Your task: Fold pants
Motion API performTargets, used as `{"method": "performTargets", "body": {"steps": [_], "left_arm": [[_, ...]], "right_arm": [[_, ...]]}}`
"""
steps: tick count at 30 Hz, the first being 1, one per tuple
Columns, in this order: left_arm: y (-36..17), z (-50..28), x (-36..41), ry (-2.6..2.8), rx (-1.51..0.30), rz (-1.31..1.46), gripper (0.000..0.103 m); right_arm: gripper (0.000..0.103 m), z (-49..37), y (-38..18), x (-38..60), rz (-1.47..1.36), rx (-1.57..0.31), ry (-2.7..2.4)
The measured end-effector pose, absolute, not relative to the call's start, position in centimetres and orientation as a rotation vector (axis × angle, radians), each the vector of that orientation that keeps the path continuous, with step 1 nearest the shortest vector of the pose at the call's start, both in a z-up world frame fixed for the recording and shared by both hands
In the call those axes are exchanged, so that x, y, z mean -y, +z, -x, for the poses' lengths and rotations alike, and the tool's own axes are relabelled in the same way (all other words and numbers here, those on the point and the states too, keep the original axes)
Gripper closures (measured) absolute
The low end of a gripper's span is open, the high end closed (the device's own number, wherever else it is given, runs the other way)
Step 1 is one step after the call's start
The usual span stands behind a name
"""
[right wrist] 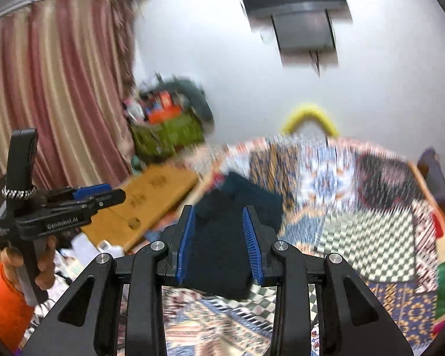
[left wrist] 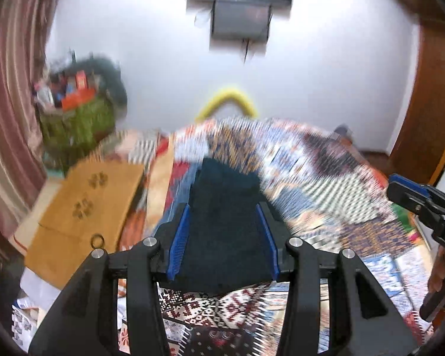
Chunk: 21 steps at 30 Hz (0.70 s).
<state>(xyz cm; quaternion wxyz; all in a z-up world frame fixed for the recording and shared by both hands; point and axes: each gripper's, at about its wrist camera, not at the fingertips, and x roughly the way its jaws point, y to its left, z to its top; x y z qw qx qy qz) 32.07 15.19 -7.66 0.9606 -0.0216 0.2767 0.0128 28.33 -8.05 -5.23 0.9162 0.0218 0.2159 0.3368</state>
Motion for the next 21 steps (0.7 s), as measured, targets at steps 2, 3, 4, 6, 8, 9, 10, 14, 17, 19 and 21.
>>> {"method": "performTargets", "body": {"steps": [2, 3, 4, 6, 8, 9, 10, 14, 17, 19, 21], "left_arm": [[-5.4, -28.8, -14.1, 0.022, -0.493, 0.035, 0.058], [-4.5, -27.1, -13.4, 0.017, -0.461, 0.03, 0.058], [-3.6, -25.5, -12.9, 0.015, -0.432, 0.025, 0.058], [-2.1, -22.1, -11.7, 0.017, -0.374, 0.02, 0.058], [-1.0, -18.8, -10.5, 0.016, -0.323, 0.012, 0.058], [-0.6, -17.6, -10.1, 0.02, -0.306, 0.009, 0.058], [-0.3, -16.0, -9.5, 0.026, -0.283, -0.001, 0.057], [0.2, -11.4, -8.4, 0.048, -0.217, -0.005, 0.042], [0.4, -8.9, -7.8, 0.056, -0.19, 0.0, 0.03], [0.5, -7.6, -7.5, 0.08, -0.174, -0.003, 0.012], [0.5, -6.6, -7.5, 0.084, -0.157, 0.016, 0.001]], "right_arm": [[0.073, -25.3, -3.3, 8.8, -0.049, -0.379, 0.705], [0.073, -23.7, -2.4, 9.0, -0.052, -0.349, 0.714], [0.073, -21.9, -1.5, 9.5, -0.054, -0.318, 0.719], [0.073, -19.1, -0.3, 9.9, -0.051, -0.268, 0.722], [0.073, -16.4, 0.6, 10.1, -0.039, -0.221, 0.718], [0.073, -15.2, 0.8, 10.2, -0.029, -0.202, 0.714], [0.073, -14.0, 1.0, 10.2, -0.021, -0.187, 0.712], [0.062, -10.4, 1.3, 10.6, -0.007, -0.149, 0.695], [0.036, -9.1, 1.2, 10.8, -0.015, -0.12, 0.66], [0.02, -8.8, 1.1, 10.8, -0.012, -0.106, 0.631], [0.01, -9.3, 1.0, 10.7, -0.009, -0.11, 0.613]]}}
